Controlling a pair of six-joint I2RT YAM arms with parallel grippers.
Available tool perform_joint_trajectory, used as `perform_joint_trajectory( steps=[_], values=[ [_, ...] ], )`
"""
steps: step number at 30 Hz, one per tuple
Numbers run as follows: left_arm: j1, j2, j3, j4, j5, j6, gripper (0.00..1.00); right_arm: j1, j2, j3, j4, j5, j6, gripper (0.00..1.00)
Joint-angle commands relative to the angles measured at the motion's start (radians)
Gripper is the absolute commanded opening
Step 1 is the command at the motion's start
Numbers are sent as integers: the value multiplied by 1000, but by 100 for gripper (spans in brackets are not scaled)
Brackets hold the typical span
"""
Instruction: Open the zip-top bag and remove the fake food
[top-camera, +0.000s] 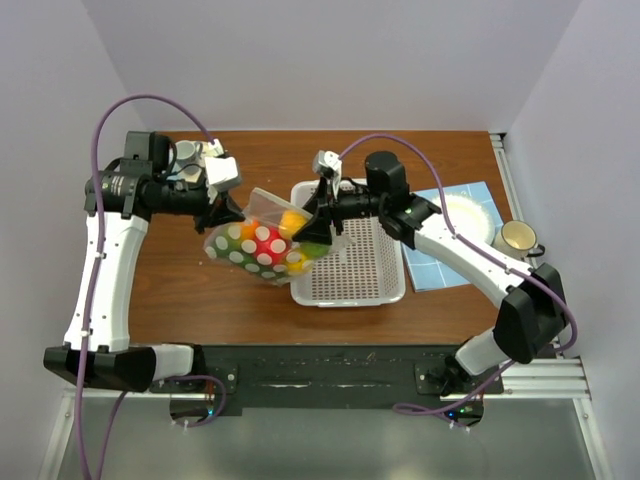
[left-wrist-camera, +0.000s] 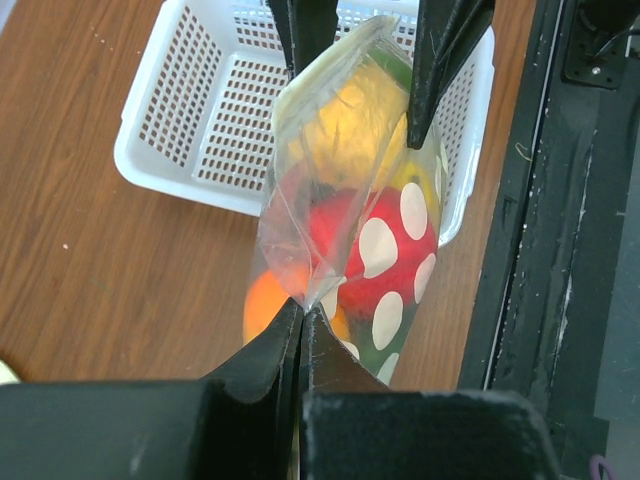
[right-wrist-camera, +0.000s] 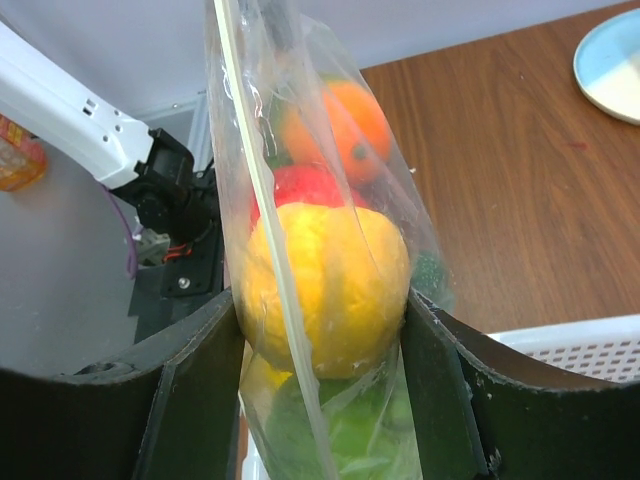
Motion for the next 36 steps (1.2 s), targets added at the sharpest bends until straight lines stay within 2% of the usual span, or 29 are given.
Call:
perform_joint_trajectory(
  steps=[1, 2, 4, 5, 10, 12, 15, 24, 27, 28, 30, 31, 32, 36],
  values=[
    [14, -32, -16, 100, -39, -30, 0, -15, -60, -51, -51, 19, -11, 58],
    [14, -35, -16, 108, -39, -33, 0, -15, -63, -61, -52, 23, -10, 62],
    [14, -34, -13, 114, -40, -40, 0, -15, -69, -75, -58, 37, -14, 63],
    [14, -32, -10, 115, -37, -40, 0, -15, -70, -77, -63, 37, -19, 68],
    [14, -31, -8, 119, -37, -47, 0, -15, -92, -120, -60, 49, -26, 75],
    [14, -31, -7, 120, -39, -50, 0, -15, -95, -129, -46, 56, -22, 74],
    [14, -29, -10, 125, -34, -54, 0, -15, -84, -126, -40, 56, -14, 69],
    [14, -35, -10, 117, -42, -47, 0, -15, -40, -120, -11, 59, 23, 67],
    [14, -37, -16, 115, -43, -47, 0, -15, -41, -114, 11, 77, 21, 55],
    [14, -37, -16, 117, -45, -45, 0, -15, -41, -114, 12, 85, 23, 41],
    [14, -40, -21, 122, -45, -48, 0, -15, -46, -118, 20, 109, 30, 22],
    [14, -43, -24, 126, -45, -51, 0, -15, -46, -124, 30, 117, 32, 8],
    [14, -44, -25, 129, -43, -54, 0, -15, -46, -127, 35, 122, 35, 3],
    [14, -47, -39, 138, -40, -59, 0, -15, -47, -135, 55, 142, 56, 0]
  ],
)
